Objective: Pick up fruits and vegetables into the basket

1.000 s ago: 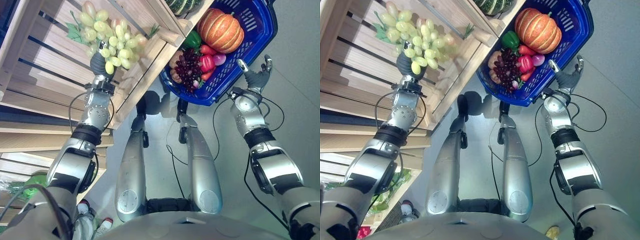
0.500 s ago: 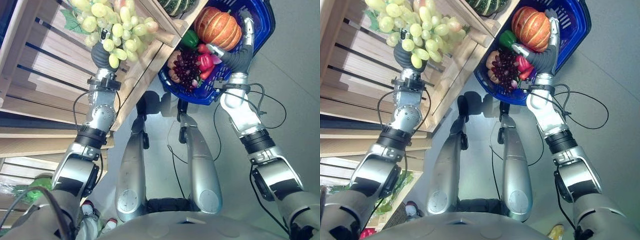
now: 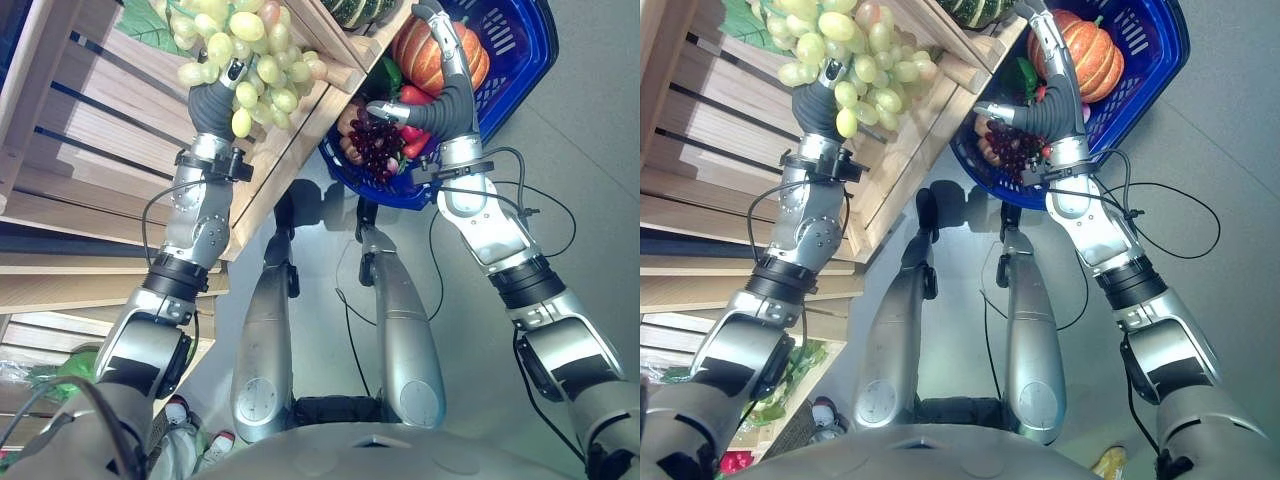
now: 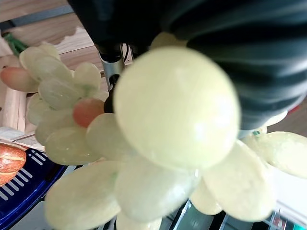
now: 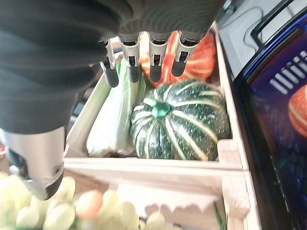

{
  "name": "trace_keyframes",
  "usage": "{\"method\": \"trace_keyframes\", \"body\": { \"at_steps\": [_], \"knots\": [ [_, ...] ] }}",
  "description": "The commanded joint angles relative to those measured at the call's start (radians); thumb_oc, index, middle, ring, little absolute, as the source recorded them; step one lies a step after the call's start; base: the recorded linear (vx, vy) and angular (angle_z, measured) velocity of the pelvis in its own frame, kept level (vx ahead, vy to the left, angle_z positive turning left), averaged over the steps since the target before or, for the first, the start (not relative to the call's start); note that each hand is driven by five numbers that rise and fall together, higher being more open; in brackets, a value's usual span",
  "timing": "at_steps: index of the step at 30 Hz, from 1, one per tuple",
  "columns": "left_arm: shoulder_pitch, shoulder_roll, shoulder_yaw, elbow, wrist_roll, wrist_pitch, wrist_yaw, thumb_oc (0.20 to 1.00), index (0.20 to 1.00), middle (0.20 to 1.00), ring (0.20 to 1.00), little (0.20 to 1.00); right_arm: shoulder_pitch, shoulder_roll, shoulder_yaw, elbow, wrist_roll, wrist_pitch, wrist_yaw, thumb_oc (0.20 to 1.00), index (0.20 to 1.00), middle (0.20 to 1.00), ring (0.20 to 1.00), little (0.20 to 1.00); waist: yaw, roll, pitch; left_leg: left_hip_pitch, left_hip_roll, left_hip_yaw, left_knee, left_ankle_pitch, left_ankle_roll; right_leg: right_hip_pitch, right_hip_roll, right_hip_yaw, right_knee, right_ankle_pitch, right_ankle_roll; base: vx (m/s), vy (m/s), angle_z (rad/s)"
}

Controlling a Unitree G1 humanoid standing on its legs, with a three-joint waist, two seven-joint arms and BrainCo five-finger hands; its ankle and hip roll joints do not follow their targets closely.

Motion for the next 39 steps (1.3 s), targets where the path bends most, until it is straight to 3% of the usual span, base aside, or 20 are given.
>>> {"method": "trace_keyframes", "body": {
  "at_steps": [1, 14, 29, 39],
  "knots": [
    [-0.021, -0.004, -0.003, -0.126, 0.052, -0.086, -0.018, 0.200, 0.200, 0.200, 0.200, 0.200, -0.010, -0.028, 0.032, -0.116, 0.061, -0.030, 0.042, 1.000, 1.000, 1.000, 1.000, 1.000, -0.016, 0.034, -0.044, -0.007, -0.056, 0.010, 0.082, -0.112, 0.006, 0.084, 0.009, -0.039, -0.077, -0.002, 0.077, 0.00, 0.000, 0.00],
    [-0.047, -0.023, -0.054, -0.207, 0.034, -0.059, -0.076, 0.200, 0.200, 0.200, 0.200, 0.200, -0.040, 0.012, 0.100, -0.124, 0.205, 0.008, 0.152, 1.000, 1.000, 1.000, 1.000, 1.000, -0.009, 0.033, -0.044, -0.005, -0.060, 0.009, 0.083, -0.112, 0.008, 0.086, 0.008, -0.042, -0.077, -0.001, 0.072, 0.00, 0.000, 0.00],
    [-0.080, -0.056, -0.115, -0.269, 0.038, 0.023, -0.130, 0.200, 0.200, 0.200, 0.200, 0.200, -0.081, 0.067, 0.120, -0.124, 0.257, 0.027, 0.146, 1.000, 1.000, 1.000, 1.000, 1.000, -0.002, 0.030, -0.044, -0.009, -0.068, 0.001, 0.082, -0.107, 0.015, 0.083, 0.010, -0.049, -0.082, 0.011, 0.071, 0.00, 0.000, 0.00],
    [-0.080, -0.063, -0.130, -0.276, 0.034, 0.034, -0.160, 0.200, 0.200, 0.200, 0.200, 0.200, -0.096, 0.078, 0.129, -0.120, 0.258, 0.043, 0.154, 1.000, 1.000, 1.000, 1.000, 1.000, 0.002, 0.028, -0.044, -0.008, -0.068, -0.001, 0.080, -0.106, 0.018, 0.083, 0.010, -0.051, -0.086, 0.018, 0.071, 0.00, 0.000, 0.00]
  ]
}}
